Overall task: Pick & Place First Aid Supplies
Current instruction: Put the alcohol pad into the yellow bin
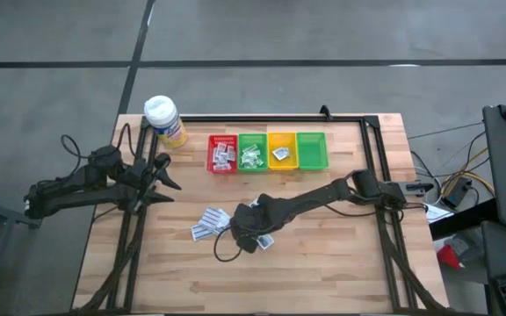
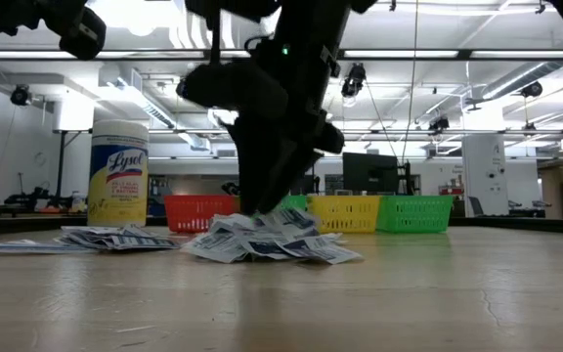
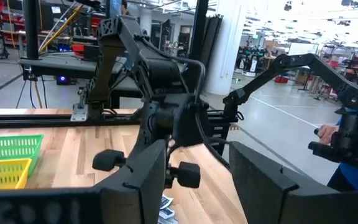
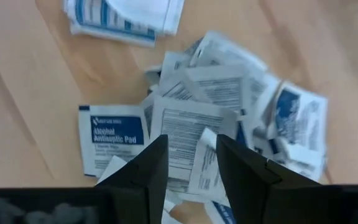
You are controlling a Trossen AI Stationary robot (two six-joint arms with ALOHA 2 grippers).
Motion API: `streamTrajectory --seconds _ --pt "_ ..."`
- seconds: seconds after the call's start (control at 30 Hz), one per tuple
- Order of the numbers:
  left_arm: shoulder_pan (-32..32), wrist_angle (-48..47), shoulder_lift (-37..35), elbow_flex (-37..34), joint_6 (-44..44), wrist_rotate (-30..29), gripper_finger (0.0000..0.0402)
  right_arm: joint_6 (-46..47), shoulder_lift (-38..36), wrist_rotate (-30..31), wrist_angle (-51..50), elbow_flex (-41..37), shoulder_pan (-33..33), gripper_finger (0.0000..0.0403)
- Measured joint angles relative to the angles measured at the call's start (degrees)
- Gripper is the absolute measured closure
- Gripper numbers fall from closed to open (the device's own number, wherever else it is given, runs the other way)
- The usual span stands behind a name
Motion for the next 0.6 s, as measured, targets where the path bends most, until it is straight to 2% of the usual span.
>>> streamTrajectory --seconds 0.37,0.6 --pt "0.0 0.4 0.0 0.0 -0.1 0.0 0.0227 2.0 0.7 -0.6 -2.4 0.2 0.0 0.0297" --pt "0.0 0.4 0.0 0.0 0.0 0.0 0.0227 2.9 0.7 -0.2 -6.9 0.2 0.0 0.0335"
